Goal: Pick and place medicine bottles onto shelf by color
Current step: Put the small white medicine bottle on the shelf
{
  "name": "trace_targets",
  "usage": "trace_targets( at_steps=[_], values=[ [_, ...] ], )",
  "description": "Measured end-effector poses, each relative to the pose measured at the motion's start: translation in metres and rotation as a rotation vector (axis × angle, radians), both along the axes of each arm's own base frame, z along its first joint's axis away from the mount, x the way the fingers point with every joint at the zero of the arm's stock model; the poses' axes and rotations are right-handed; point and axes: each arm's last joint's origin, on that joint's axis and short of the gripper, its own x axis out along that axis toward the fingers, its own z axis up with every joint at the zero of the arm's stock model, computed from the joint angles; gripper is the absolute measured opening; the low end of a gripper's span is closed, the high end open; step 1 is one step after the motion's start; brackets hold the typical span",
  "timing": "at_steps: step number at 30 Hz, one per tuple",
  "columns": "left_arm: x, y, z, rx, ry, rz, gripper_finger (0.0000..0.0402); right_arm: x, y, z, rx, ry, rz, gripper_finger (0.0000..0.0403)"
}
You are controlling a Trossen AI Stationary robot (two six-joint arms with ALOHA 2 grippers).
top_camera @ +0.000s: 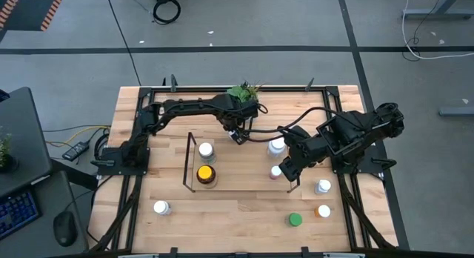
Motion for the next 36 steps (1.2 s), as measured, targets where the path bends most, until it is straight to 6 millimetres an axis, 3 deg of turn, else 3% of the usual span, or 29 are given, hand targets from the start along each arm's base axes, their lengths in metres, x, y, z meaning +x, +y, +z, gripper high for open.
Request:
trace_targets(
  at_steps=[30,36],
  values=[
    [0.002,0.006,-0.007,0.008,0.001,-0.013,0.025,0.0,0.0,0.0,0.003,0.001,-0.003,0.0286],
    [0.005,0.004,-0.021,-0.01,0.039,-0.012,0.0254,0.0,0.0,0.0,0.004,0.001,-0.007,0.0286]
  ],
)
